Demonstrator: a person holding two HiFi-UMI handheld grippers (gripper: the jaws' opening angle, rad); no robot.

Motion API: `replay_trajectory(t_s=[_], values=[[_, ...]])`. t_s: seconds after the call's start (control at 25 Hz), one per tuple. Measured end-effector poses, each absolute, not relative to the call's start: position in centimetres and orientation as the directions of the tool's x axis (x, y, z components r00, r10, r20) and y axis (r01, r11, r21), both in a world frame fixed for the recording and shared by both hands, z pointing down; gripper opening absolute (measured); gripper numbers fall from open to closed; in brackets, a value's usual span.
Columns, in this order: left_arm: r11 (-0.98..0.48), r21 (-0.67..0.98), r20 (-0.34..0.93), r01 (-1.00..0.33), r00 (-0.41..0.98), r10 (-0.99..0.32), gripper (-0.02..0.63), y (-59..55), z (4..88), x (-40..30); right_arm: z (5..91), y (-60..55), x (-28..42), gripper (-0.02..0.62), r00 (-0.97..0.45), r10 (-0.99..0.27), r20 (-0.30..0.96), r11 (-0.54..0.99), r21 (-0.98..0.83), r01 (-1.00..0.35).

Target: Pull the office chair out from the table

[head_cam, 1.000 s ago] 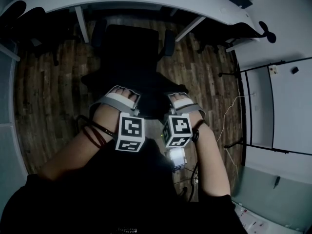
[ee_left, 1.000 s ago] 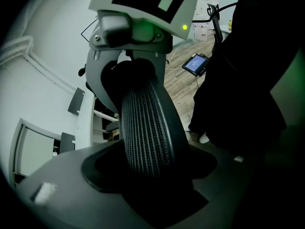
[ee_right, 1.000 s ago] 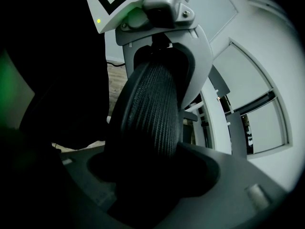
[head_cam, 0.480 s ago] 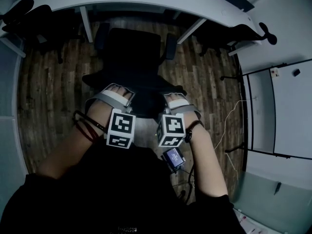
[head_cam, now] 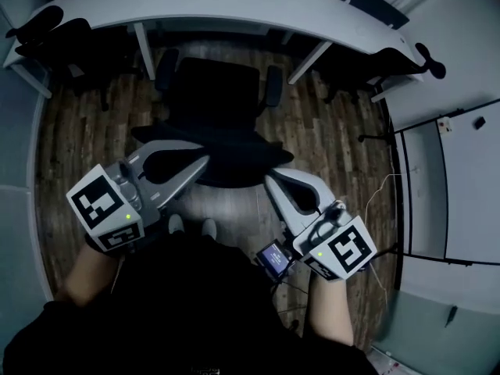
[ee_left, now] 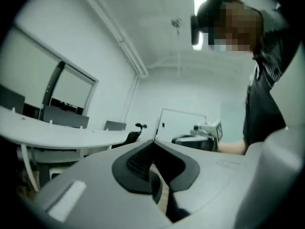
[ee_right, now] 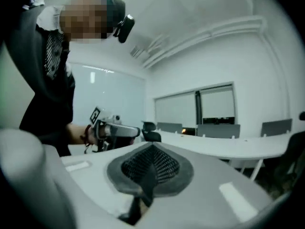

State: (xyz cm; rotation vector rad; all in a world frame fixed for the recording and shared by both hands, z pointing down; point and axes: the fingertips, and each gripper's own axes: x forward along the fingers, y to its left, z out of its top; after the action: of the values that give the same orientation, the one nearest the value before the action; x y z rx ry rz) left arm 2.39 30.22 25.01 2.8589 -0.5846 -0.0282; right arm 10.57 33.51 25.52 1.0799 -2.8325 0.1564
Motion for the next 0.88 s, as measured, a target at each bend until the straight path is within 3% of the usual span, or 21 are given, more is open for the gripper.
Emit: replay_trajectory(t_s=[0.08,0.32,0.88], values=[[-0.848,0.292,-0.038,-0.443,0.88,-0.473,0.005,29.4,24.3,1.2,25.0,32.9,11.5,0.0,-0.707,-0.701,0.094,0.701,-0.093,-0.707],[-0.766,0.406,-0.03,-0.498,0.83,-0.556,0.005,29.7,24.9,0.3,23.0,32.6,12.1,0.0,-0.701,-0.713,-0.027,0.685,-0.238,-0.688],[-0.83,0.256,0.004,-0.495,0.859,-0.512,0.005,30.8,24.0,1.4,22.7,32.3,11.2,0.0,-0.705,-0.709,-0.011,0.694,-0.188,-0.695]])
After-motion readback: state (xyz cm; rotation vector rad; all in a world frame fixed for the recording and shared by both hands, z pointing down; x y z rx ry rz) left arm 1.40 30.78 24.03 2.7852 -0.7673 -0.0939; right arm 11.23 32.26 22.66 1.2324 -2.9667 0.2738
